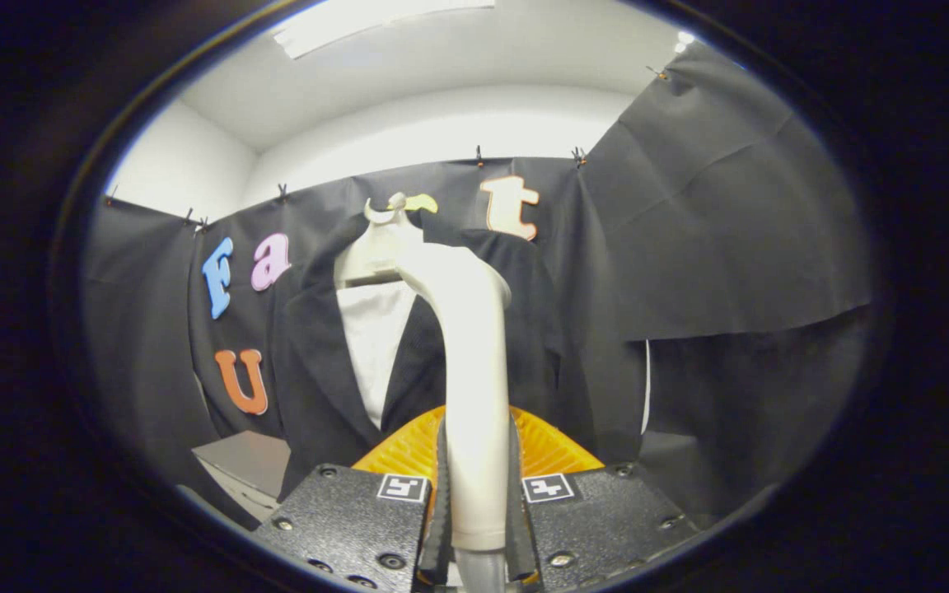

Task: Iron the clothes twice with a garment steamer, once on the left side and once on the right side.

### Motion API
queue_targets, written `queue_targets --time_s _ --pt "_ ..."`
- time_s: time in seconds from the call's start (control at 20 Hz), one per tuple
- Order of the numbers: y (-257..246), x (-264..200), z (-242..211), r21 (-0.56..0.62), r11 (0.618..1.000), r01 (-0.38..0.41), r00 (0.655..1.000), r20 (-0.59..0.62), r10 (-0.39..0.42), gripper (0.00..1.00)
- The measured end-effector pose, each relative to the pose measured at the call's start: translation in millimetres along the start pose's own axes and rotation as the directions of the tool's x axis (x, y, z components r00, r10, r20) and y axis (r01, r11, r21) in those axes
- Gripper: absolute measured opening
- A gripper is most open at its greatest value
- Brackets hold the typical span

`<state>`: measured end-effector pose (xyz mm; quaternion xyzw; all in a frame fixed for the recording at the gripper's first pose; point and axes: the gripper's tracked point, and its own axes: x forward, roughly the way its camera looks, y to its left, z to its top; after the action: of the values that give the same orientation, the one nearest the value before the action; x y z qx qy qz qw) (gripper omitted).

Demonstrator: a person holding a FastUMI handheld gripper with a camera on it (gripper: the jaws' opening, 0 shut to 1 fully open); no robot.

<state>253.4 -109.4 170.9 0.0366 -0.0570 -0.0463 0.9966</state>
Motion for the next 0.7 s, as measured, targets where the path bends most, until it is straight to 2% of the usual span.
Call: queue_targets --time_s 0.25,0.5,0.7 --pt "-8.0 28.5 41.4 -0.005 1.0 -0.011 0.996 0.089 0.011 0.29" --pt "-9.8 49.2 26.7 -0.018 1.0 -0.025 0.998 0.052 0.026 0.29" --pt "-5.4 38.5 2.2 -0.051 0.999 0.005 0.999 0.032 -0.004 0.29"
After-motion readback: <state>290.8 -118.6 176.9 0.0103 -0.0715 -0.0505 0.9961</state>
